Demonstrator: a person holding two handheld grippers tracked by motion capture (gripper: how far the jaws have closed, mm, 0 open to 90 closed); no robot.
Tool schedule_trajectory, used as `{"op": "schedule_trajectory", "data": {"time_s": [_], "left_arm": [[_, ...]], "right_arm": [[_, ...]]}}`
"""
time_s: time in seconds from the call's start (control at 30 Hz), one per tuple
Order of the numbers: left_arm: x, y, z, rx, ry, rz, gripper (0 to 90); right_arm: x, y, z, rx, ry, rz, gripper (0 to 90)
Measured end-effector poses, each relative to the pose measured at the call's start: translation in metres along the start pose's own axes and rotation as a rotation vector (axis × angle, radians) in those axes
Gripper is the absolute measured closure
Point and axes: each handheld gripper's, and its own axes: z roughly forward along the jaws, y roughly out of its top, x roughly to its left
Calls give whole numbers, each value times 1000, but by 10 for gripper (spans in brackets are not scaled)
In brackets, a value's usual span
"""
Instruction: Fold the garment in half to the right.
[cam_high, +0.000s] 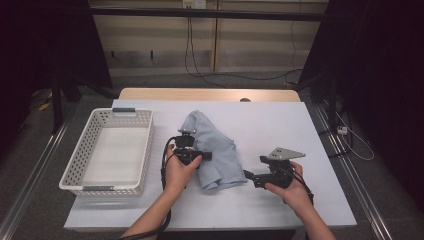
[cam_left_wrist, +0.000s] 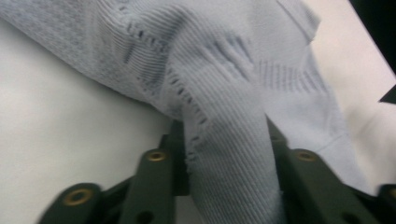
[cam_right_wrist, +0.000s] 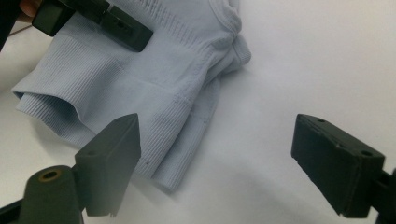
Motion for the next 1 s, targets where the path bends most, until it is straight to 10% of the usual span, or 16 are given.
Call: {"op": "schedule_trajectory", "data": {"time_s": [1.0], "left_arm": [[3, 38, -36, 197, 2, 38, 748]], "right_arm": [[-1, 0, -2, -17, 21, 6, 132]]}}
